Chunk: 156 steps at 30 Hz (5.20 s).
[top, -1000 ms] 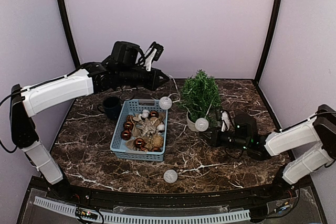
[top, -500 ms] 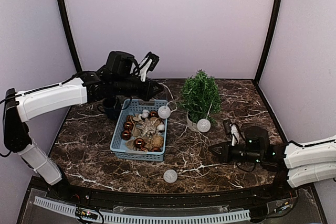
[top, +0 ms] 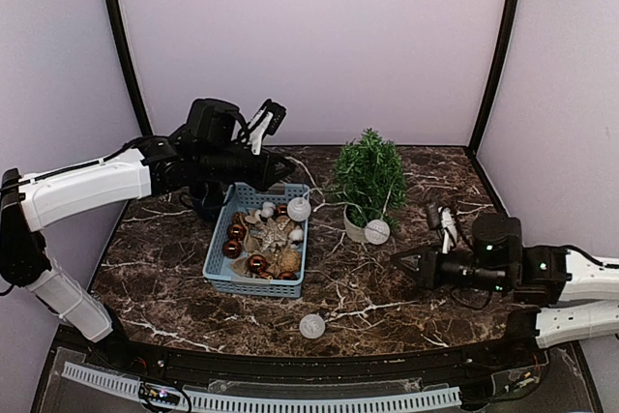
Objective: Decorate the small christmas tree
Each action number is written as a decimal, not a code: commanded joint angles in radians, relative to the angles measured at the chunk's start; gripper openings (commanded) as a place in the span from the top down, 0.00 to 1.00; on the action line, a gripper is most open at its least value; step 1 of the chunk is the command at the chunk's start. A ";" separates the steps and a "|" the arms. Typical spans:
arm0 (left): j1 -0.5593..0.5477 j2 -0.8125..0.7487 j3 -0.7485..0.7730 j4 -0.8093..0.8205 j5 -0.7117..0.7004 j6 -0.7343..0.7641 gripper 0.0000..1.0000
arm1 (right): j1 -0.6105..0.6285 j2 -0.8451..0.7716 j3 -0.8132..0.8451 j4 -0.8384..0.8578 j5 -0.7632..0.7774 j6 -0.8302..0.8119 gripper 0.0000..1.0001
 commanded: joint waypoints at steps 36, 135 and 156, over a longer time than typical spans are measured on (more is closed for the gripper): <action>0.155 0.478 0.668 -0.141 0.194 0.053 1.00 | -0.352 0.287 0.880 -0.615 0.470 -0.302 1.00; -0.112 0.543 0.716 -0.007 -0.034 0.218 0.70 | -0.749 0.165 0.610 -0.844 -0.198 -0.280 1.00; -0.112 0.452 0.714 -0.050 -0.130 0.264 0.33 | -0.532 0.245 0.584 -0.625 -0.465 -0.195 1.00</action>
